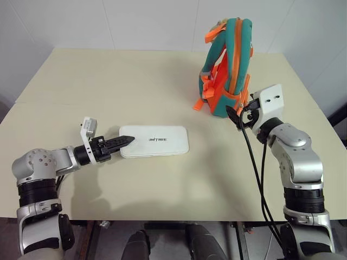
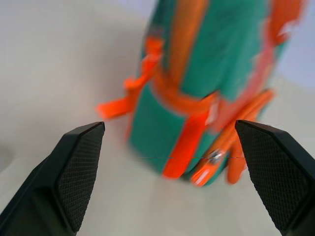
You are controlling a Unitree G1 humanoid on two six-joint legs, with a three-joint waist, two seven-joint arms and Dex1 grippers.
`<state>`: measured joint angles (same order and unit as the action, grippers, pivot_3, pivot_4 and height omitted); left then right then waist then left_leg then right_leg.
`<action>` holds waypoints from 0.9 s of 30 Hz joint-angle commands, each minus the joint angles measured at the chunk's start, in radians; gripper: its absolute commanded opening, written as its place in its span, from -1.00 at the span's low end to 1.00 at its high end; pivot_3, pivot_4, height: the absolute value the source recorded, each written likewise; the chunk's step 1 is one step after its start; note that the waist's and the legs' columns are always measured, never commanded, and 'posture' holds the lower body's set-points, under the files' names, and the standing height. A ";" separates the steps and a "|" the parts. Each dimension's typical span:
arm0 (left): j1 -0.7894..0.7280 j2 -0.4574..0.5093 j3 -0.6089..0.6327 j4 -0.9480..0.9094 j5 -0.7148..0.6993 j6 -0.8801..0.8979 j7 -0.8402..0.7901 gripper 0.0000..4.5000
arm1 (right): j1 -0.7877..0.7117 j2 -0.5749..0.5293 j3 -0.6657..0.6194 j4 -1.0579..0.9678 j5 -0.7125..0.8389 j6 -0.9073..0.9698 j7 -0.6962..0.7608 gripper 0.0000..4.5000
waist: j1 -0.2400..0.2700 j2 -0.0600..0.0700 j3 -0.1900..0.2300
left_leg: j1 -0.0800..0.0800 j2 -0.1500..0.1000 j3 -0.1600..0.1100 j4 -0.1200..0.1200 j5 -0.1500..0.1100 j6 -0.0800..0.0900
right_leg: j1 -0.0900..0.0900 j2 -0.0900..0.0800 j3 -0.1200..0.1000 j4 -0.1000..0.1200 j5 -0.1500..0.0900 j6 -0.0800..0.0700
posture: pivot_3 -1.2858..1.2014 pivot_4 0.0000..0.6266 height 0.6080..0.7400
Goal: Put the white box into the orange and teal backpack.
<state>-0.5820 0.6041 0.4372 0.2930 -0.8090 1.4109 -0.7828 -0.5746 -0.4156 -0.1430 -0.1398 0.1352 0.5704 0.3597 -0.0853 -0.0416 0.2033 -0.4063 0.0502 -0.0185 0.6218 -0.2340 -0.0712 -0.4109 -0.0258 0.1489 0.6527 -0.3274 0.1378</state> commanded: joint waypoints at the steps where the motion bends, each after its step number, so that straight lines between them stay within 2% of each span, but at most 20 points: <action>1: 0.000 0.006 0.076 -0.033 -0.049 0.028 0.034 -0.41 | -0.053 0.032 -0.027 -0.002 0.022 0.007 -0.053 1.00 | 0.000 0.000 0.000 | 0.000 0.000 0.000 0.000 0.000 0.000 | 0.000 0.000 0.000 0.000 0.000 0.000 | 0.03 -0.52 1.00; 6: 0.013 0.030 0.115 -0.043 -0.054 0.032 0.059 -0.41 | -0.124 0.089 -0.015 0.082 0.028 -0.016 -0.092 1.00 | 0.000 0.000 0.000 | 0.000 0.000 0.000 -0.001 0.000 0.000 | 0.000 0.000 0.000 0.000 0.000 0.000 | 0.03 -0.52 1.00; 10: 0.042 0.017 0.132 -0.083 -0.067 0.048 0.078 -0.41 | -0.206 0.116 0.001 0.237 -0.021 -0.109 -0.162 1.00 | -0.003 0.000 0.000 | 0.000 0.000 0.001 -0.002 0.000 -0.001 | -0.001 -0.001 0.000 -0.001 0.000 0.000 | 0.03 -0.52 1.00; 20: 0.106 -0.020 0.193 -0.172 -0.113 0.073 0.146 -0.41 | -0.372 0.123 0.018 0.578 -0.094 -0.325 -0.260 1.00 | -0.011 0.000 0.000 | 0.000 0.000 0.001 -0.006 0.001 -0.001 | -0.001 -0.001 0.000 -0.003 0.000 0.000 | 0.03 -0.52 1.00; 23: 0.117 -0.024 0.210 -0.185 -0.128 0.076 0.164 -0.41 | -0.400 0.126 0.025 0.626 -0.099 -0.343 -0.266 0.75 | -0.020 0.000 0.000 | 0.000 0.000 0.001 -0.006 0.001 -0.001 | -0.001 -0.001 0.000 -0.004 0.000 0.000 | 0.03 -0.52 1.00; 27: 0.124 -0.025 0.225 -0.193 -0.141 0.075 0.184 -0.41 | -0.404 0.130 0.026 0.628 -0.090 -0.339 -0.256 0.14 | -0.025 0.000 0.000 | 0.000 0.000 0.000 -0.006 0.001 -0.002 | -0.001 -0.001 0.000 -0.004 0.000 0.000 | 0.03 -0.52 1.00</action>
<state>-0.4627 0.5765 0.6307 0.1310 -0.9213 1.4849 -0.6094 -0.9590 -0.2799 -0.1129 0.5013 0.0465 0.2467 0.1097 -0.1100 -0.0416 0.2033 -0.4062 0.0501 -0.0183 0.6158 -0.2329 -0.0732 -0.4118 -0.0269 0.1485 0.6492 -0.3275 0.1376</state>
